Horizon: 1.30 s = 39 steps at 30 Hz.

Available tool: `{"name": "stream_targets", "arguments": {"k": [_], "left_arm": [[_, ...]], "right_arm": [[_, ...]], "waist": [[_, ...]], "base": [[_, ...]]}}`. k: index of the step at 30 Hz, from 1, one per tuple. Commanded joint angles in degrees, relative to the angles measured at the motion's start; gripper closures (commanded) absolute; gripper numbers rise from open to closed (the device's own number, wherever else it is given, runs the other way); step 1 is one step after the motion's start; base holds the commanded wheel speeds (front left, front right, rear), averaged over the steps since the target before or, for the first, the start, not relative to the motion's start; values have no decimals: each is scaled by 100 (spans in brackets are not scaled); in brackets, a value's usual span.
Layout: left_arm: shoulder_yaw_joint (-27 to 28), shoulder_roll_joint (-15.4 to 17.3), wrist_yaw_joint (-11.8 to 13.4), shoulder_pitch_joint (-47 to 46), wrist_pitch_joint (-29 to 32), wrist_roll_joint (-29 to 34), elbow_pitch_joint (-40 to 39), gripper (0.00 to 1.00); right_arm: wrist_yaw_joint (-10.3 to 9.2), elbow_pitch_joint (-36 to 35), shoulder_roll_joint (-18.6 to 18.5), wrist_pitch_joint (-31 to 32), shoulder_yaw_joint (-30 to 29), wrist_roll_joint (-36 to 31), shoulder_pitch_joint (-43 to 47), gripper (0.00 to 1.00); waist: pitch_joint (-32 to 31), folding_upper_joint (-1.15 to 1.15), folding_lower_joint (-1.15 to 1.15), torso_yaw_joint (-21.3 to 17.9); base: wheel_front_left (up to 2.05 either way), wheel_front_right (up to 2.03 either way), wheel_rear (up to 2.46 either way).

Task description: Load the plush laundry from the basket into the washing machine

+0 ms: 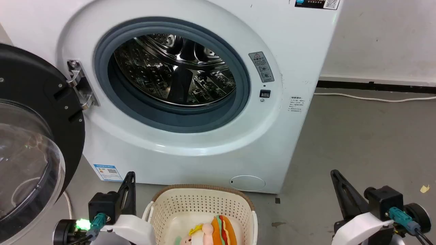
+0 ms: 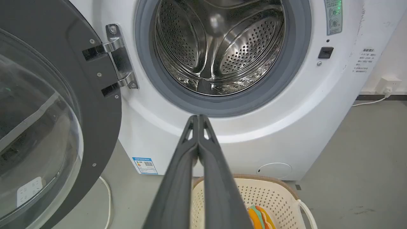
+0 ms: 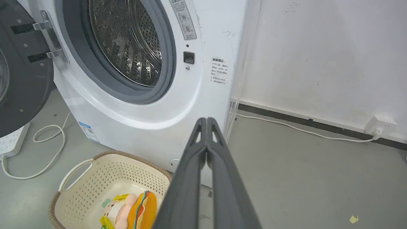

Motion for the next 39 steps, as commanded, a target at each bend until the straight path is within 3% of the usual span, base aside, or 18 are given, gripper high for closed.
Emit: {"name": "stream_targets", "arguments": {"k": [1, 29, 30, 39], "left_arm": [[19, -1, -25, -84, 2, 15, -24, 100], [19, -1, -25, -84, 2, 15, -24, 100], [0, 0, 0, 0, 0, 0, 0, 0], [-58, 0, 24, -5, -49, -14, -3, 0]], "right_arm": [[-5, -23, -9, 8, -2, -35, -67, 100], [-5, -23, -9, 8, -2, -35, -67, 100], [0, 0, 0, 0, 1, 0, 0, 0], [0, 6, 0, -49, 9, 69, 3, 0]], "waist": [[0, 0, 0, 0], [0, 0, 0, 0], [0, 0, 0, 0], [13, 0, 0, -6]], "base": [[0, 0, 0], [0, 0, 0], [0, 0, 0], [0, 0, 0]]}}
